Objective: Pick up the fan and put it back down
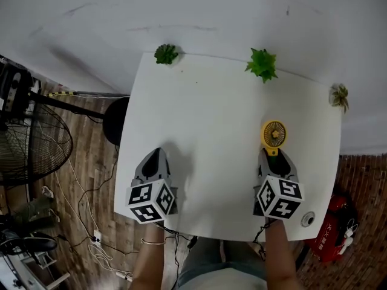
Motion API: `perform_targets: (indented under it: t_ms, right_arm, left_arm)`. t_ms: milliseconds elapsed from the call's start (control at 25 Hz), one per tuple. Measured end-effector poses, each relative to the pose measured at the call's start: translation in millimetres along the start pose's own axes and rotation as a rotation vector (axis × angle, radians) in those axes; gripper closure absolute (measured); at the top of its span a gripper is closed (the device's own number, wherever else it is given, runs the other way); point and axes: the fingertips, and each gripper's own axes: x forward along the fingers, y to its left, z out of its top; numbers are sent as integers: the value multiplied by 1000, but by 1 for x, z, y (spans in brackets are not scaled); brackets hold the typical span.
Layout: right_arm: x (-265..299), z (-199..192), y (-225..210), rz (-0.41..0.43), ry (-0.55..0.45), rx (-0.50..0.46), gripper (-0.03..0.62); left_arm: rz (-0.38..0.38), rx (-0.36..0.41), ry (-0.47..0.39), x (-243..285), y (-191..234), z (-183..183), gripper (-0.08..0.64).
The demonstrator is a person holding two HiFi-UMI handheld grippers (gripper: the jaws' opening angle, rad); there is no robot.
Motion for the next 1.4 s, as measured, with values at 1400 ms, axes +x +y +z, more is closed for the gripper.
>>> perform_targets:
  t_ms: [1400]
  right_arm:
    - [14, -26, 11, -20, 113, 55, 403]
  left_arm:
    - [24, -44, 37, -1, 27, -21, 549]
